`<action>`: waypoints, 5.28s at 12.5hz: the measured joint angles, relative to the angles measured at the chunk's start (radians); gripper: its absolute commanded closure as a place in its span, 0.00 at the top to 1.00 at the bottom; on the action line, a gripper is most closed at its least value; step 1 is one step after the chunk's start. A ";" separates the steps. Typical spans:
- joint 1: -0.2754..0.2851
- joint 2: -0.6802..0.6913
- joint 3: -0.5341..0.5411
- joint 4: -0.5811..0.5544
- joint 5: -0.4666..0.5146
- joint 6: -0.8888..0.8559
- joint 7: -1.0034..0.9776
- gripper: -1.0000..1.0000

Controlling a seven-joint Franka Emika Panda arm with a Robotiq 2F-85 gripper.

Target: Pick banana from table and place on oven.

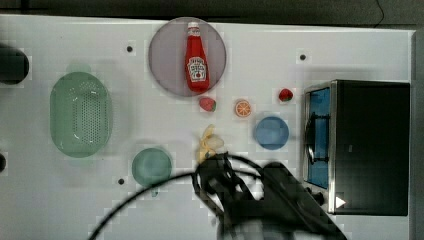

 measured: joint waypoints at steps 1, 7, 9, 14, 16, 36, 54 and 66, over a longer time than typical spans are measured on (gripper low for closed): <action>0.002 0.043 0.003 -0.021 0.002 0.040 0.000 1.00; 0.019 0.427 0.050 -0.254 -0.014 0.352 -0.003 1.00; 0.027 0.551 0.049 -0.303 -0.010 0.440 -0.003 1.00; 0.012 0.683 0.057 -0.389 -0.012 0.678 -0.006 1.00; 0.008 0.726 0.054 -0.389 -0.011 0.769 -0.006 1.00; -0.004 0.678 0.093 -0.443 0.011 0.859 -0.011 0.25; 0.012 0.222 -0.259 -0.057 -0.029 0.092 -0.238 0.25; -0.063 0.740 -0.664 0.062 -0.020 0.399 -0.992 0.38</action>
